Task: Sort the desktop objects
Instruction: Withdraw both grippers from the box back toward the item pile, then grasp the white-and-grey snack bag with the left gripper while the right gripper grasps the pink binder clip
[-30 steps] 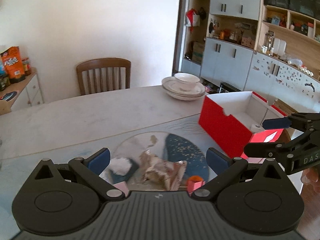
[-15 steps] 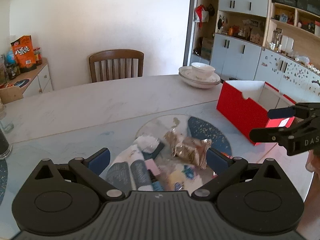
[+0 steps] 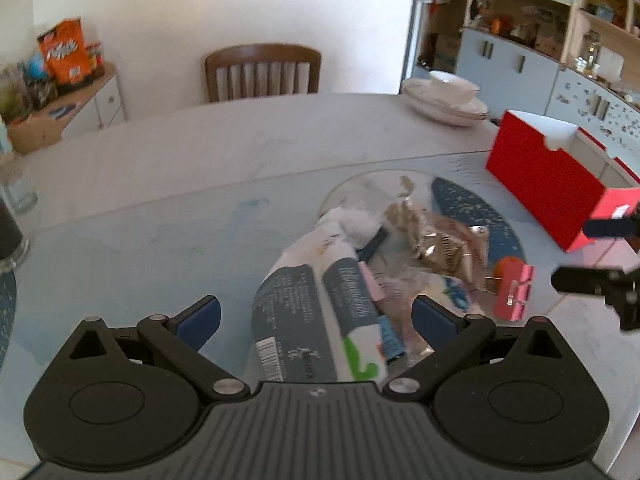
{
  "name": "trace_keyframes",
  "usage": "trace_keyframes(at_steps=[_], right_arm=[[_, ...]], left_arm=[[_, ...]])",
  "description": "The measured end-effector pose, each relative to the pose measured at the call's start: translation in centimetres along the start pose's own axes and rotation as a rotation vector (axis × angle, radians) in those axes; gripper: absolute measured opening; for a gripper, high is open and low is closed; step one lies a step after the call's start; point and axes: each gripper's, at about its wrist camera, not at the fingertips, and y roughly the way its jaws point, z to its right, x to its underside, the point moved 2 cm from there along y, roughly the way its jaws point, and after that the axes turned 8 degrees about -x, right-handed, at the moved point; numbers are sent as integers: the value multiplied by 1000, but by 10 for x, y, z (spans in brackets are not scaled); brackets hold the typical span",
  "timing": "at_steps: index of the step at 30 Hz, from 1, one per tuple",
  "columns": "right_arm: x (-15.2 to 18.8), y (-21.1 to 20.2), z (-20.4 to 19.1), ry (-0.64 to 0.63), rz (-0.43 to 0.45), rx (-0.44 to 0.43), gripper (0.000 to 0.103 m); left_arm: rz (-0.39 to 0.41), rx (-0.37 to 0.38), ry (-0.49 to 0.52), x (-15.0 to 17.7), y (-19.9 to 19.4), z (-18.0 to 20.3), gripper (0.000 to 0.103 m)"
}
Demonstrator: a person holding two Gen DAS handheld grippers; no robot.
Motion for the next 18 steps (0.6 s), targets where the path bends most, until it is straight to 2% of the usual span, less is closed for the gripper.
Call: trace_keyframes(at_steps=[6, 18], right_arm=[[11, 25, 2, -4, -48, 19, 93], [21, 51, 8, 148, -103, -20, 77]], left_arm=[[-66, -19, -19, 1, 21, -7, 102], [-176, 8, -39, 2, 46, -9, 102]])
